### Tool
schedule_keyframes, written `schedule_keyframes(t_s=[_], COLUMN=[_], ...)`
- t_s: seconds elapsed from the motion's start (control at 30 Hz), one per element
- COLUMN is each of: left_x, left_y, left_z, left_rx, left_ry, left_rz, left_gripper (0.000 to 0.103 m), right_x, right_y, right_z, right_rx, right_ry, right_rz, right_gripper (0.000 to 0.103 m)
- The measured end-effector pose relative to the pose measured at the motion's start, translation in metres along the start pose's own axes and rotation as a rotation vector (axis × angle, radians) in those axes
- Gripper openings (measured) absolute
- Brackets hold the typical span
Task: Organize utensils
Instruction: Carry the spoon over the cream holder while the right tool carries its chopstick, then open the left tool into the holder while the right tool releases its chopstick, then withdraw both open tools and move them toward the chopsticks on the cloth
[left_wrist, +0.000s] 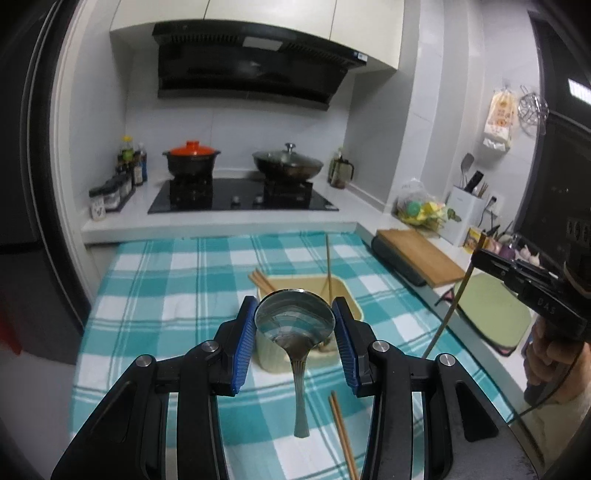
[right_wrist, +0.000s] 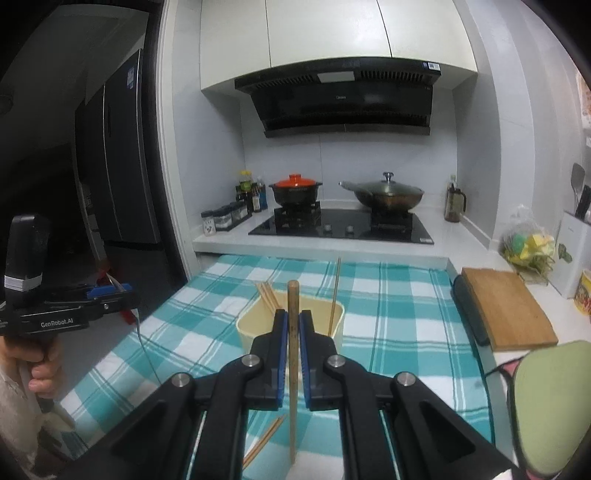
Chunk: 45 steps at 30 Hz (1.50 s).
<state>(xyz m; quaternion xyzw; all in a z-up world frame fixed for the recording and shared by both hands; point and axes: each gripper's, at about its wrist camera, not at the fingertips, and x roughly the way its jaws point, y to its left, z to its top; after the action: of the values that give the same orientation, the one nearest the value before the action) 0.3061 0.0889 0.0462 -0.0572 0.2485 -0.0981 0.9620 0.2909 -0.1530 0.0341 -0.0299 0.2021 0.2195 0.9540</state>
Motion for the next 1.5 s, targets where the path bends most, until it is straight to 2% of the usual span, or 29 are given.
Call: schedule_keyframes(t_s=[0.1, 0.23, 0.3, 0.4, 0.5, 0.63, 0.73, 0.87, 0.93, 0.97, 1.0, 1.07, 1.13, 1.23, 1.3, 1.4, 1.5], left_x=[0.009, 0.036, 0.057, 0.092, 0.136, 0.186, 0.214, 0.233, 0.229, 0.226, 0.217, 0.199, 0.170, 0.121, 0.094, 0.049, 0.014], left_y=[0.000, 0.001, 0.000, 0.001, 0.006, 0.017, 0.025, 0.030, 0.035, 0.038, 0.039, 0.042, 0.043, 0.043, 0.041, 0.034, 0.026], left_z=[0.037, 0.069, 0.075, 0.073, 0.060, 0.037, 0.020, 0.009, 0.009, 0.011, 0.014, 0.020, 0.024, 0.019, 0.009, -0.020, -0.054], left_rx=[-0.001, -0.028, -0.033, -0.032, -0.045, -0.081, -0.105, -0.124, -0.152, -0.156, -0.157, -0.151, -0.134, -0.084, -0.043, 0.039, 0.078], left_ry=[-0.074, -0.146, -0.149, -0.115, -0.031, 0.098, 0.182, 0.243, 0.236, 0.232, 0.225, 0.210, 0.193, 0.185, 0.203, 0.233, 0.253], left_rz=[0.012, 0.023, 0.030, 0.050, 0.061, 0.070, 0.075, 0.104, 0.098, 0.100, 0.103, 0.107, 0.116, 0.118, 0.117, 0.130, 0.129], left_gripper=[0.041, 0.041, 0.041, 0.041, 0.041, 0.041, 0.041, 0.043, 0.049, 0.052, 0.057, 0.063, 0.072, 0.081, 0.082, 0.084, 0.088], right_x=[0.010, 0.033, 0.050, 0.081, 0.120, 0.175, 0.208, 0.235, 0.242, 0.244, 0.243, 0.238, 0.220, 0.176, 0.147, 0.100, 0.052], right_y=[-0.006, -0.012, -0.012, -0.013, -0.014, -0.020, -0.024, -0.031, -0.034, -0.036, -0.039, -0.044, -0.043, -0.036, -0.031, -0.019, -0.007], right_z=[0.039, 0.077, 0.088, 0.092, 0.084, 0.063, 0.047, 0.032, 0.029, 0.030, 0.031, 0.036, 0.043, 0.052, 0.052, 0.042, 0.018], right_rx=[-0.012, -0.002, -0.011, -0.034, -0.056, -0.066, -0.057, -0.032, -0.011, 0.002, 0.021, 0.061, 0.077, 0.058, 0.041, -0.021, -0.094], right_ry=[-0.075, -0.154, -0.182, -0.171, -0.085, 0.073, 0.173, 0.230, 0.219, 0.217, 0.211, 0.184, 0.154, 0.105, 0.087, 0.085, 0.090], right_rz=[-0.015, -0.007, -0.005, -0.002, -0.005, 0.012, 0.023, 0.024, 0.021, 0.027, 0.029, 0.038, 0.048, 0.055, 0.058, 0.044, 0.019], right_gripper=[0.006, 0.006, 0.006, 0.006, 0.006, 0.006, 0.006, 0.007, 0.008, 0.014, 0.025, 0.034, 0.034, 0.038, 0.046, 0.046, 0.046])
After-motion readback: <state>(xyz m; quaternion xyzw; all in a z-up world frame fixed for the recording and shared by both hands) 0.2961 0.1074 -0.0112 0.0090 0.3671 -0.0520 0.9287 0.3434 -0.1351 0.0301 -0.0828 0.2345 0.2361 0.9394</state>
